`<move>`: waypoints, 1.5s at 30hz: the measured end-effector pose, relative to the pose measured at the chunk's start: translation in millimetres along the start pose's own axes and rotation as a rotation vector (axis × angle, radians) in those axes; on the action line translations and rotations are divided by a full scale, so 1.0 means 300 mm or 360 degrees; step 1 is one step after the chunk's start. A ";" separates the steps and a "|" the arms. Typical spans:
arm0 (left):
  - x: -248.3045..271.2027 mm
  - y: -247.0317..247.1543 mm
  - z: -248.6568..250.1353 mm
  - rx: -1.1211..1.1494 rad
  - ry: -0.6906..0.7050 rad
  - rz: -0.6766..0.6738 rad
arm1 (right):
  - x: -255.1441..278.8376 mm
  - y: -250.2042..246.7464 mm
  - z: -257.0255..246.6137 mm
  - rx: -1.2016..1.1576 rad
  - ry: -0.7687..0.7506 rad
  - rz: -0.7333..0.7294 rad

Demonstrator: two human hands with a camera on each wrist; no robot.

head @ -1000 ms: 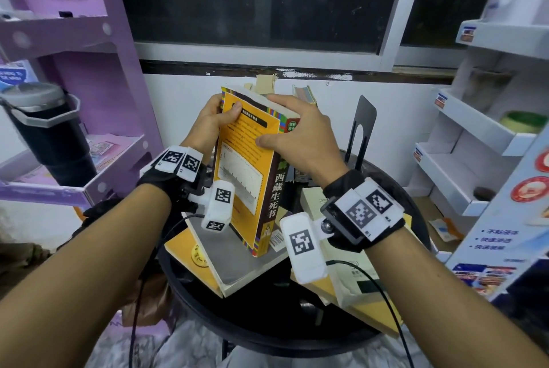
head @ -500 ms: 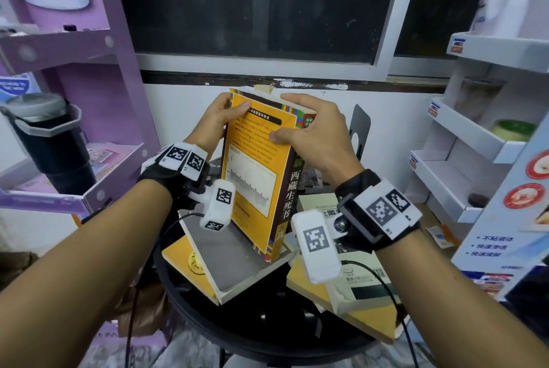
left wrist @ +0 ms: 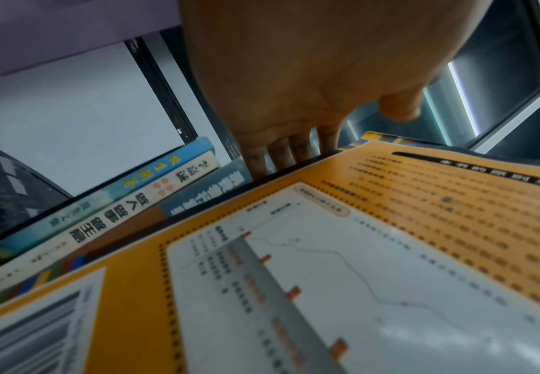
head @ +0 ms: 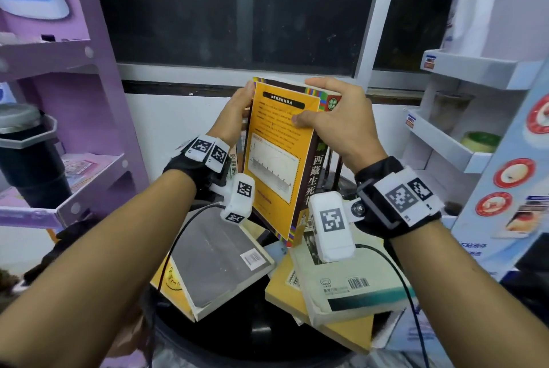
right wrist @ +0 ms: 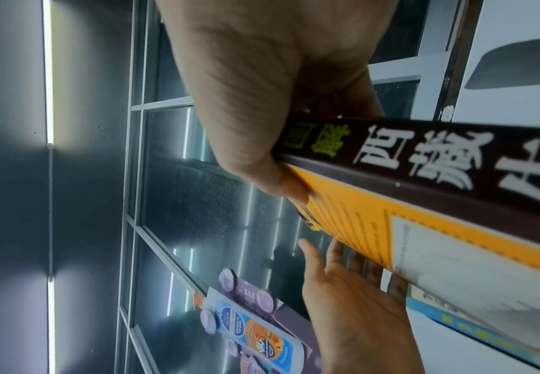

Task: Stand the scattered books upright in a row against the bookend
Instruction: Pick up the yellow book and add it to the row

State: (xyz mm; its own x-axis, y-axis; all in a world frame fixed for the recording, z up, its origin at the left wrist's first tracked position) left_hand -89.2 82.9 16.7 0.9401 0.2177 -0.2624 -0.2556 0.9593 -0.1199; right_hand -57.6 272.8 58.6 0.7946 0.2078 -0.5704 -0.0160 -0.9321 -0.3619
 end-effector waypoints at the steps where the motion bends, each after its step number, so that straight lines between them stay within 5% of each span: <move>1: -0.007 0.016 0.003 -0.0001 -0.0017 0.0020 | -0.005 -0.019 0.003 0.0004 -0.0004 0.0012; 6: -0.056 0.096 -0.001 -0.0052 -0.0012 0.0091 | -0.026 -0.107 0.028 0.0085 0.0003 0.0066; 16: -0.186 0.227 -0.075 -0.0720 -0.0036 0.0073 | -0.086 -0.220 0.100 0.0342 0.0055 0.0071; 30: -0.314 0.254 -0.162 -0.1351 0.0062 0.0232 | -0.231 -0.166 0.247 0.0329 0.0152 0.0144; 45: -0.361 0.214 -0.224 -0.1306 0.0112 0.0136 | -0.354 0.010 0.421 0.0396 0.0249 0.0416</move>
State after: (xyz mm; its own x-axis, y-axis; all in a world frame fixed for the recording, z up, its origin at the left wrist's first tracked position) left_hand -222.6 108.9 -26.9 0.9006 0.2463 -0.3582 -0.4347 0.4979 -0.7504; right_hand -218.8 285.5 25.0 0.8269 -0.0924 -0.5547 -0.3612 -0.8433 -0.3979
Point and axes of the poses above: each hand's wrist, its own x-axis away from the middle knuckle, its own y-axis out of the palm, z = x × y, the point moved 5 cm from there along -x, towards the middle knuckle, and after that the axes turned 5 degrees about -y, right-handed, at the moved point
